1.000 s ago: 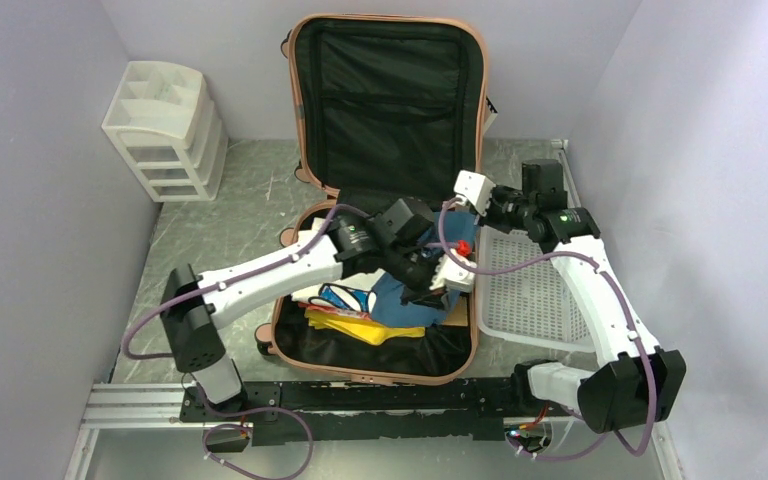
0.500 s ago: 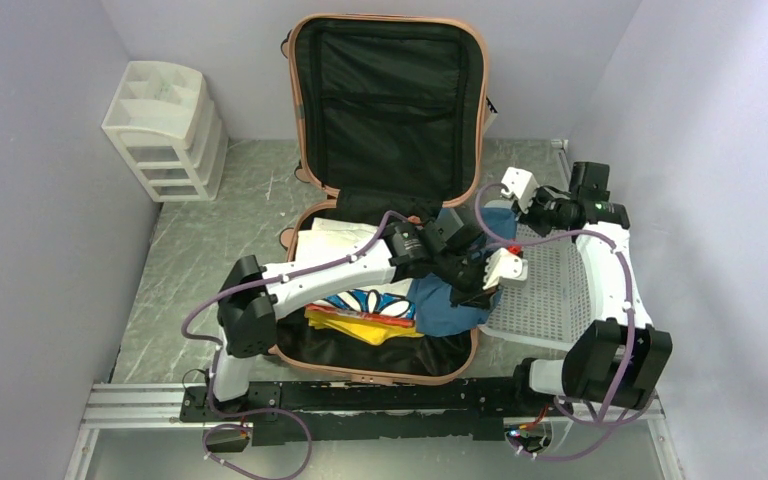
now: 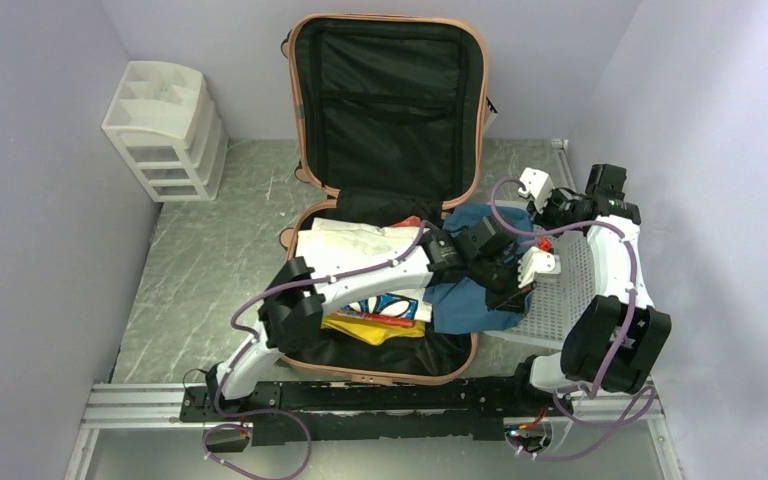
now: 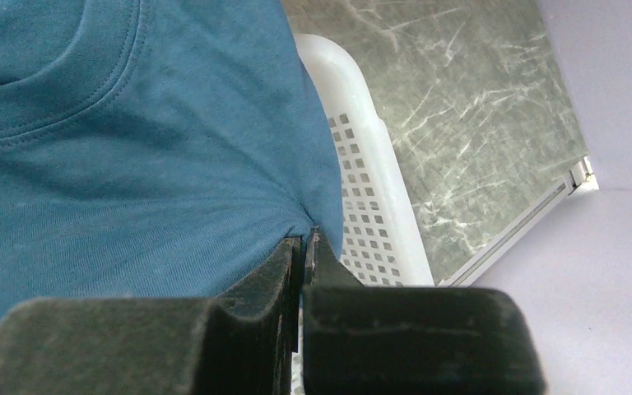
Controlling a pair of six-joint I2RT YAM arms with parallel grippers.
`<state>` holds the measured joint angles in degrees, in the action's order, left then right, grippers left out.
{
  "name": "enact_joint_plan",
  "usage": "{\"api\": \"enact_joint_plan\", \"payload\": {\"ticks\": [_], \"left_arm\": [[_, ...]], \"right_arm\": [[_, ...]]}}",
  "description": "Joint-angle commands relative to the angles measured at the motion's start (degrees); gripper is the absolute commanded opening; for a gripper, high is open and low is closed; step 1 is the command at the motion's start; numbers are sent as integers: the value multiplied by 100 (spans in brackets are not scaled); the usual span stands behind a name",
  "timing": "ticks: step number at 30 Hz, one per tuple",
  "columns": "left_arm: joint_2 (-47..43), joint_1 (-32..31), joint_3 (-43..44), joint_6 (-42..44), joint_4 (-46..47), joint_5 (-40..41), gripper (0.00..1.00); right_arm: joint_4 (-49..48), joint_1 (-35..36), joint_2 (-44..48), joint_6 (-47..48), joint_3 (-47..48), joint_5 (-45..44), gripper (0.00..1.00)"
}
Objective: Open, take out, and arrange the luggage
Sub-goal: Pick up the clothes from the luggage.
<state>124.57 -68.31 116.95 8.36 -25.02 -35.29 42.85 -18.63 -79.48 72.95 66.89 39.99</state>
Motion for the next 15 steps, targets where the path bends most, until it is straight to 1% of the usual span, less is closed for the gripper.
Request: {"api": "enact_joint_plan", "payload": {"ticks": [1,4,7,8,12,15], "left_arm": [[409,-271,507,-638,368,-484,5],[585,-312,674,-754,568,-353,5],[729,-314,752,-862,842,-319,5],[786,-314,782,-1040,933,-327,5],[1039,-314,944,-1425,1301,-527,5],[1246,-331,1069,-1732,1527,-687,5]], "right_arm": [[-968,-95,-56,242,59,-13,0],[-1067,-177,-137,293,45,-116,0],[-866,-351,-323,467,182,-32,0],[-745,-424,-383,561,248,0,0],[-269,-631,-506,1047,414,-26,0],[-323,-739,-456,1305,207,-182,0]]}}
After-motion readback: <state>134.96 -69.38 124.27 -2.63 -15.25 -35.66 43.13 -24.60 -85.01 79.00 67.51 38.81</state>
